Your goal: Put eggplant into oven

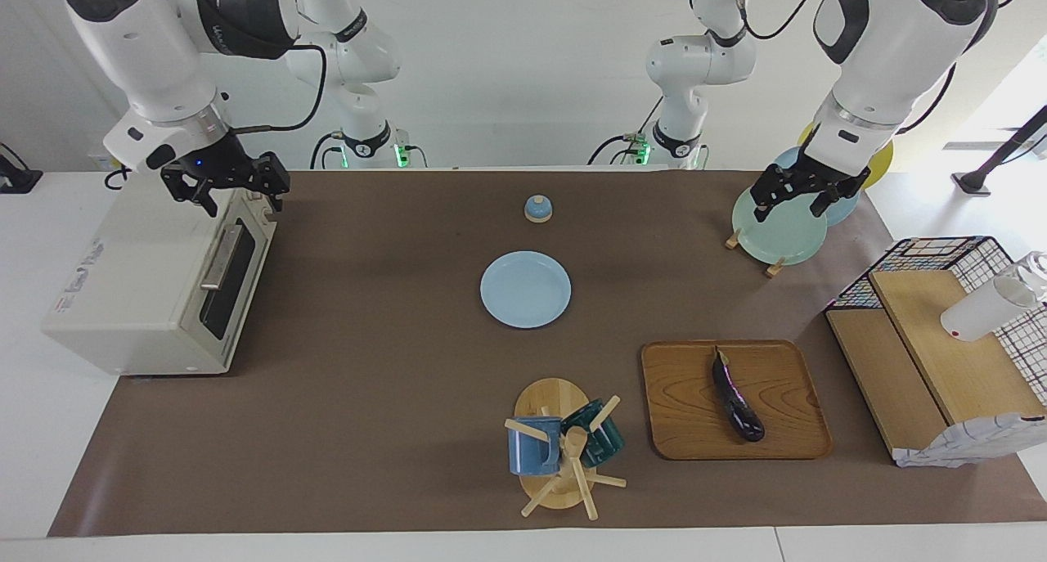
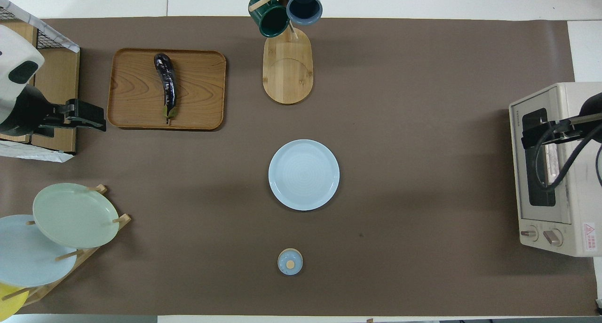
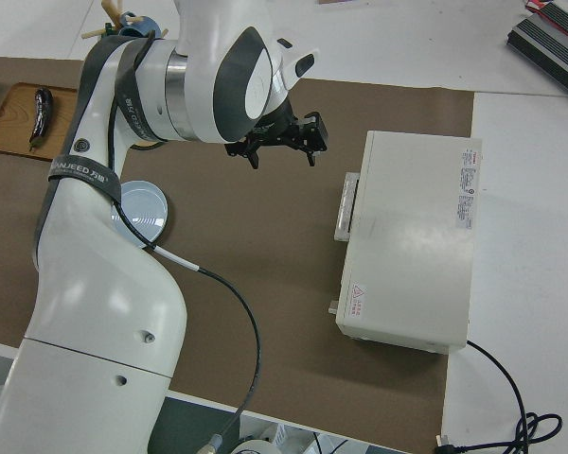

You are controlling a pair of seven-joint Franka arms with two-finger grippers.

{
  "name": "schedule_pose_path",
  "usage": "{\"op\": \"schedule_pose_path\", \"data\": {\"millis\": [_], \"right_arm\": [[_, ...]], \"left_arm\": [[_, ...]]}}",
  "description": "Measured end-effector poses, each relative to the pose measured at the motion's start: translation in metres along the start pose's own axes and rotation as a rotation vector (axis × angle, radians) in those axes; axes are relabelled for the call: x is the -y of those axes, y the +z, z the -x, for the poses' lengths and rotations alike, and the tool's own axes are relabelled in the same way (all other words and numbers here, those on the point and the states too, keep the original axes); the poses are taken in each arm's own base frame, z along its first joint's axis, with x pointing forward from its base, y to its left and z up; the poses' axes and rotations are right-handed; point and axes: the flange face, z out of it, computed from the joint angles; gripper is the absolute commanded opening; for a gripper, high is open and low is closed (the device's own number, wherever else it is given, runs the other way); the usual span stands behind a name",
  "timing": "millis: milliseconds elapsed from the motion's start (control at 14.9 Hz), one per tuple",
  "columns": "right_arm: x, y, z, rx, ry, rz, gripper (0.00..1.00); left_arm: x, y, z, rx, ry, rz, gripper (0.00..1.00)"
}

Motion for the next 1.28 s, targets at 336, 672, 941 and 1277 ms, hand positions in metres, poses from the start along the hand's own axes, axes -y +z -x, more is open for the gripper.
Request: {"op": "schedule_pose_path", "data": {"millis": [336,672,941,1277], "right_arm": [[0.0,0.0,0.0,-0.001,0.0,0.0,1.0],[0.002,-0.01,0.004,-0.019,-0.002,0.003,0.0],[0.002,-0.002,0.001,-0.06,-0.004,0.008,0.0],[-0.024,0.042,0.006,-0.078,0.018,0.079,0.0]], "left_arm": [[0.0,0.0,0.0,0.0,0.0,0.0,1.0],[0.0,0.0,0.0,0.0,0.002,0.0,1.0],[-0.001,0.0,0.0,0.0,0.006,0.0,1.0],[-0.001,0.0,-0.001,-0.009,0.006,0.001,1.0]]}}
